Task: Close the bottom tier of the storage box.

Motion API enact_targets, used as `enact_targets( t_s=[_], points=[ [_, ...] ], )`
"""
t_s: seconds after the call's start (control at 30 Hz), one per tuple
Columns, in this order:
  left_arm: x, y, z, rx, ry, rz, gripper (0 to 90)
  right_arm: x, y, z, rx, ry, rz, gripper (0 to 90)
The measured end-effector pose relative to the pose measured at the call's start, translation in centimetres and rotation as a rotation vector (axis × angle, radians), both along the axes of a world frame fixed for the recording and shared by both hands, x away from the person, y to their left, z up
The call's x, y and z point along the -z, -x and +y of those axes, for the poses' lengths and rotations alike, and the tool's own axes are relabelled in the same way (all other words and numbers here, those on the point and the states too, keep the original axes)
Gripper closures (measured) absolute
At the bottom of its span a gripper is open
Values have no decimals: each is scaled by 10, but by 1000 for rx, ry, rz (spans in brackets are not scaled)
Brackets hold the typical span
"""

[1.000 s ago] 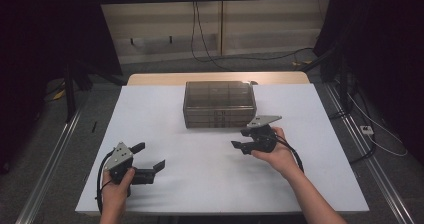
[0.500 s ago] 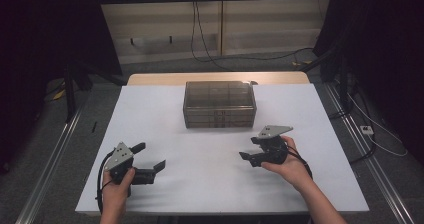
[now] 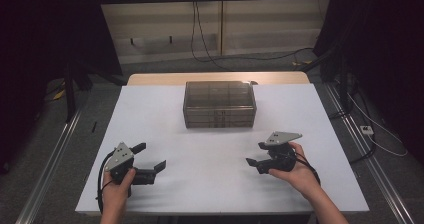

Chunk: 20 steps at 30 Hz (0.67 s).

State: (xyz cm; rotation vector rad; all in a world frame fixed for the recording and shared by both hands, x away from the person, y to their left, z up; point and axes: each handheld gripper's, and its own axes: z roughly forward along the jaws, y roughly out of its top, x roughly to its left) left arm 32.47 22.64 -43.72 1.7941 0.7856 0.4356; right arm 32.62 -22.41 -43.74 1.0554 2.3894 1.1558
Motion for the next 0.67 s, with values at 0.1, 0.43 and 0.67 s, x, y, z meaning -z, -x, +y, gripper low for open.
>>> enact_targets(
  t_s=[0.1,0.43,0.67],
  points=[
    [0,0,1,2,-10,0,27,0,4,-4,6,0,0,258],
    [0,0,0,3,-7,5,27,2,20,-18,29,-1,-13,246],
    [0,-1,-1,6,-14,6,27,3,32,-34,64,-19,-31,235]
  ],
)
